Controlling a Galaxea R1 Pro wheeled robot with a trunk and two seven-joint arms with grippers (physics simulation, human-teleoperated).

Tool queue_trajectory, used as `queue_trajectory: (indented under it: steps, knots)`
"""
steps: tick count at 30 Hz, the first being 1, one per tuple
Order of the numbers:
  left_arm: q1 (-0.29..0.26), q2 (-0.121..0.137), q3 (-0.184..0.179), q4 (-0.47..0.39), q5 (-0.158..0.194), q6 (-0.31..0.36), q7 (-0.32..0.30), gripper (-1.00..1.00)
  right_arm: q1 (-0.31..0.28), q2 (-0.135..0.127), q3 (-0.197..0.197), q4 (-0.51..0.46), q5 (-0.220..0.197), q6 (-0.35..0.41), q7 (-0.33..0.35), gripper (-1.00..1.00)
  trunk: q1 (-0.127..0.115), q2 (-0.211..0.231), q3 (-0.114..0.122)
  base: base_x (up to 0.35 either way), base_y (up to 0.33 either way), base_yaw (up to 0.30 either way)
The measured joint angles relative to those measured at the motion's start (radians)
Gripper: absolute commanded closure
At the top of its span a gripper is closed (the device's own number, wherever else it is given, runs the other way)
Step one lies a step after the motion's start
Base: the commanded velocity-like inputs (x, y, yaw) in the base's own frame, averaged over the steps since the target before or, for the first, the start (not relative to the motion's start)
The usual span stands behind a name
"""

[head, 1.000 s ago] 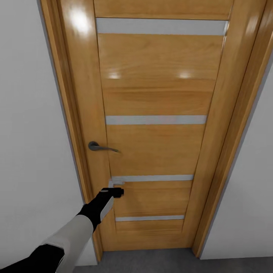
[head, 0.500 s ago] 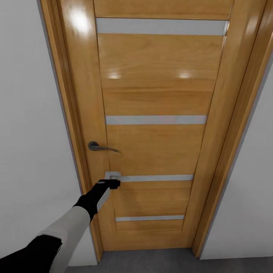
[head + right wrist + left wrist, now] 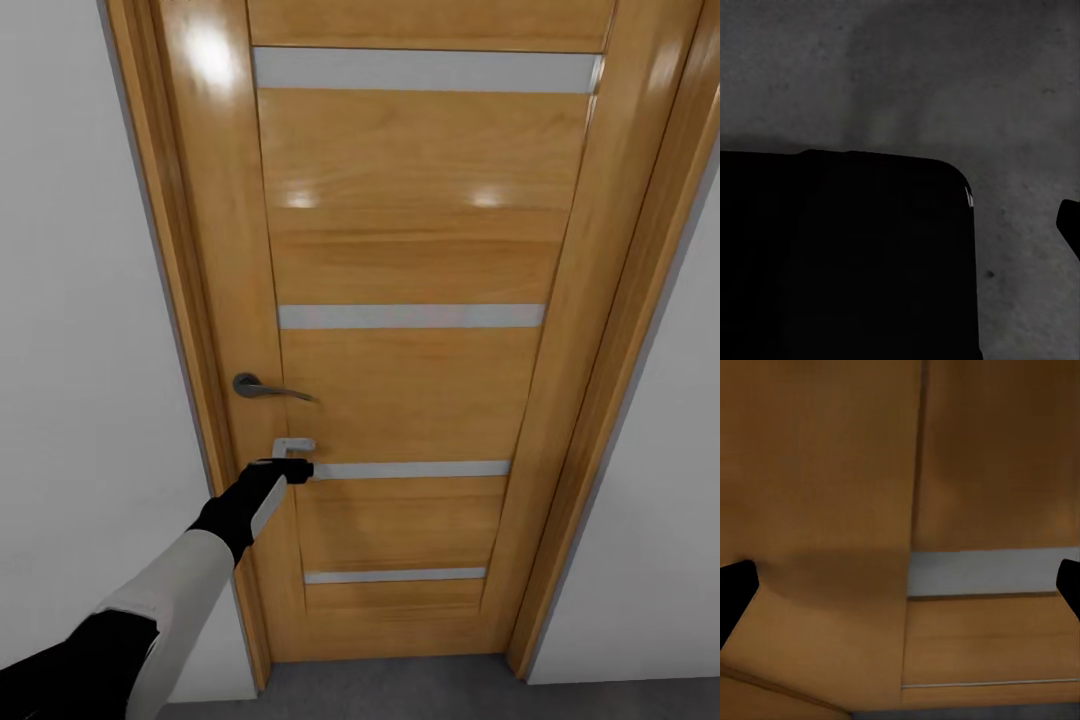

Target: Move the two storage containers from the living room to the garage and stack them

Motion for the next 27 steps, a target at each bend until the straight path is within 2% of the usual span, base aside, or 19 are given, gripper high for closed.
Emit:
queue_trajectory:
  steps: [6, 12, 15, 18, 27]
  knots:
    - [-0.014, -0.002, -0.001, -0.003, -0.002, 0.042, 0.000, -1.00, 0.000, 0.000, 0.000, 0.000, 0.000, 0.000, 0.000, -1.00, 0.000, 0.000, 0.000, 0.000, 0.000, 0.000]
    - [-0.018, -0.002, 0.000, -0.007, 0.000, 0.054, -0.001, -1.00, 0.000, 0.000, 0.000, 0.000, 0.001, 0.000, 0.000, -1.00, 0.000, 0.000, 0.000, 0.000, 0.000, 0.000]
    - [-0.033, 0.000, 0.001, -0.065, -0.002, 0.098, 0.001, -1.00, 0.000, 0.000, 0.000, 0.000, 0.003, 0.000, 0.000, -1.00, 0.000, 0.000, 0.000, 0.000, 0.000, 0.000]
    - [-0.036, 0.000, 0.002, -0.081, -0.002, 0.133, 0.002, -1.00, 0.000, 0.000, 0.000, -0.001, 0.004, 0.000, 0.000, -1.00, 0.000, 0.000, 0.000, 0.000, 0.000, 0.000]
    - [-0.058, 0.003, 0.008, -0.079, 0.001, 0.137, 0.008, -1.00, 0.000, 0.000, 0.000, -0.002, 0.005, 0.000, 0.000, -1.00, 0.000, 0.000, 0.000, 0.000, 0.000, 0.000]
